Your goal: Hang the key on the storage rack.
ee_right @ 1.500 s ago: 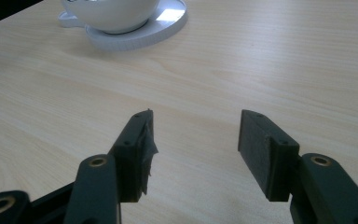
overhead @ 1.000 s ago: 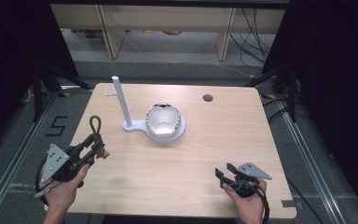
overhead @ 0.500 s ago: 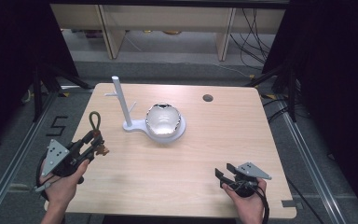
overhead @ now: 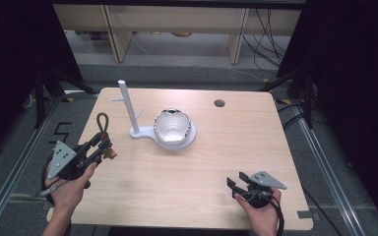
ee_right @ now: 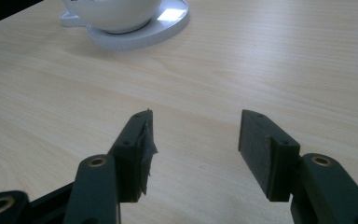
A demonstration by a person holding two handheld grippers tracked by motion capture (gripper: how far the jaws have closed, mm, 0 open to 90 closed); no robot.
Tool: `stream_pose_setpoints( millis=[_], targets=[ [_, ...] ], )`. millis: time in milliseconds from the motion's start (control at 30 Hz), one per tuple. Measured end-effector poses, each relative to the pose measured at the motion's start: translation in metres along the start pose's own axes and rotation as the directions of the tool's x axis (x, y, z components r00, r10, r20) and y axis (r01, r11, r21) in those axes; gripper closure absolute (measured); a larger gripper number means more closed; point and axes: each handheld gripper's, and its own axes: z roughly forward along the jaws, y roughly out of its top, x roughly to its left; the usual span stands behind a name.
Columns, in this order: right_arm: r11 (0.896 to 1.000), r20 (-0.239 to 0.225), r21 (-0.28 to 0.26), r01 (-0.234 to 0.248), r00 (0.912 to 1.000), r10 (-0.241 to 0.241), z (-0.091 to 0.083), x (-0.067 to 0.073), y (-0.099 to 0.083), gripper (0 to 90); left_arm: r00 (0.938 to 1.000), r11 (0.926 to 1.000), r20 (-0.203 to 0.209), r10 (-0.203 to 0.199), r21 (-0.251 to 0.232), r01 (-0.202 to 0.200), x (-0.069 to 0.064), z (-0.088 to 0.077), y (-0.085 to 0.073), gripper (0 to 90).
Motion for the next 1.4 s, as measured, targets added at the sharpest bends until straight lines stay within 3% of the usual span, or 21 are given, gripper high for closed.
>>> stream_pose_setpoints(
  millis=[300,1100,1400],
  targets=[
    [1.0,0.014,-0.007,0.007,0.9999,-0.006,0.002,0.0,-0.001,46.1,1.0,1.0,-0.005,0.001,-0.001,-0.001,0.003,0.005,0.003,68.6],
    [1.0,0.003,0.006,-0.005,1.0,0.005,0.0,0.001,0.001,46.1,0.9999,0.9999,-0.013,-0.003,0.013,0.003,0.01,0.02,0.006,68.6],
    [1.0,0.0,-0.012,0.004,1.0,-0.004,0.003,0.001,0.0,46.1,0.9997,0.9997,-0.021,-0.009,0.023,0.01,0.015,0.025,0.005,68.6]
  ],
)
